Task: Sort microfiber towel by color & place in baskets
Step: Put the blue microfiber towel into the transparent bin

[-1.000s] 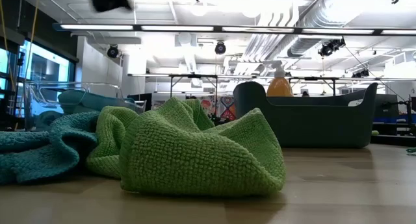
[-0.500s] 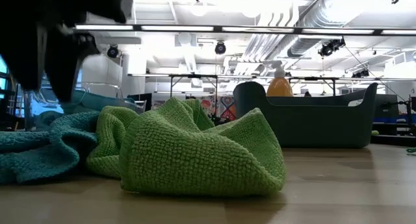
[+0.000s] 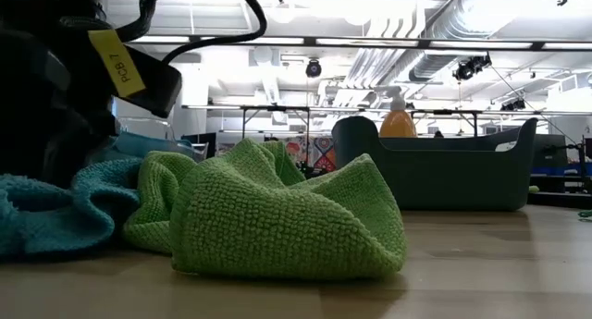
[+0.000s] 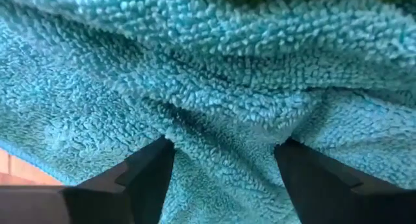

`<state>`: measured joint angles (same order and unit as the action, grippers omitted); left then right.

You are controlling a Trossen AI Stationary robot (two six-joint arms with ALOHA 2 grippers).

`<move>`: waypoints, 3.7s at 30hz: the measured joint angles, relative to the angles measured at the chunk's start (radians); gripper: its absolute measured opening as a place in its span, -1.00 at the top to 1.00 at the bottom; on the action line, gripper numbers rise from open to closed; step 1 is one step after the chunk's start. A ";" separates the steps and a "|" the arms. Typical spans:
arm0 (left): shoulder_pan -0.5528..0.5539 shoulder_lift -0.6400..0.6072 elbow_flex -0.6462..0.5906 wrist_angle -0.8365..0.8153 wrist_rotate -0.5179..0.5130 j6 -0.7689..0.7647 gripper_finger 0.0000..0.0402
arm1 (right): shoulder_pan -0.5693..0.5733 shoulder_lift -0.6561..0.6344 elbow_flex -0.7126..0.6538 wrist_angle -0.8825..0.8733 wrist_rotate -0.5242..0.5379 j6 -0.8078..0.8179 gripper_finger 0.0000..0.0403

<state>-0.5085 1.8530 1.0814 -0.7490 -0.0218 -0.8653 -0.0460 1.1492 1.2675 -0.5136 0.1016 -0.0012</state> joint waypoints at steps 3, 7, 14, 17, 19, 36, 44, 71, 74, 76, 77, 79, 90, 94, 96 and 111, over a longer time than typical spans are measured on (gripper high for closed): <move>0.014 -0.007 0.000 0.007 0.005 -0.021 0.17 | 0.000 0.000 0.000 0.000 0.000 -0.007 -0.25; 0.036 -0.048 -0.006 0.023 0.006 -0.030 0.88 | 0.000 0.000 0.000 0.001 0.001 -0.009 -0.25; 0.063 -0.365 -0.002 -0.050 0.008 0.014 0.98 | 0.000 0.000 0.000 0.001 0.001 -0.007 -0.25; 0.083 -0.542 0.016 -0.081 -0.019 0.046 0.99 | 0.000 0.000 0.000 0.013 0.001 -0.007 -0.25; 0.103 -0.647 0.026 -0.113 -0.047 0.047 0.99 | 0.000 0.000 0.000 0.025 0.002 -0.007 -0.25; 0.466 -0.970 0.204 -0.362 -0.434 0.534 1.00 | 0.000 0.016 0.000 0.270 0.062 0.087 -0.25; 0.661 -0.959 0.256 -0.330 -0.342 0.890 1.00 | -0.001 0.040 -0.001 0.333 0.143 0.164 -0.25; 0.928 -0.960 0.037 -0.429 -0.158 1.087 1.00 | 0.000 0.049 0.000 0.413 0.127 0.185 -0.25; 0.927 -0.916 -0.017 -0.357 -0.118 1.099 1.00 | 0.000 0.049 0.000 0.395 0.127 0.177 -0.25; 0.928 -0.880 -0.047 -0.339 -0.118 1.122 1.00 | 0.000 0.049 0.000 0.386 0.127 0.177 -0.25; 0.927 -0.861 -0.061 -0.333 -0.122 1.132 1.00 | 0.000 0.049 0.000 0.381 0.126 0.177 -0.25; 0.928 -0.824 -0.091 -0.319 -0.128 1.138 1.00 | 0.000 0.049 0.000 0.368 0.126 0.177 -0.25; 0.928 -0.739 -0.308 -0.094 -0.023 1.131 1.00 | 0.000 0.048 0.000 0.327 0.126 0.165 -0.25; 0.928 -0.738 -0.366 -0.076 -0.004 1.128 1.00 | 0.000 0.048 0.000 0.314 0.126 0.158 -0.25; 0.928 -0.729 -0.359 -0.045 -0.005 1.129 1.00 | 0.000 0.048 0.000 0.313 0.128 0.158 -0.25; 0.979 -0.479 -0.392 0.089 0.014 1.165 1.00 | 0.000 0.048 0.000 0.309 0.131 0.158 -0.25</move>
<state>0.4706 1.3737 0.6899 -0.6605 -0.0078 0.2996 -0.0463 1.1976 1.2671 -0.2046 0.2325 0.1570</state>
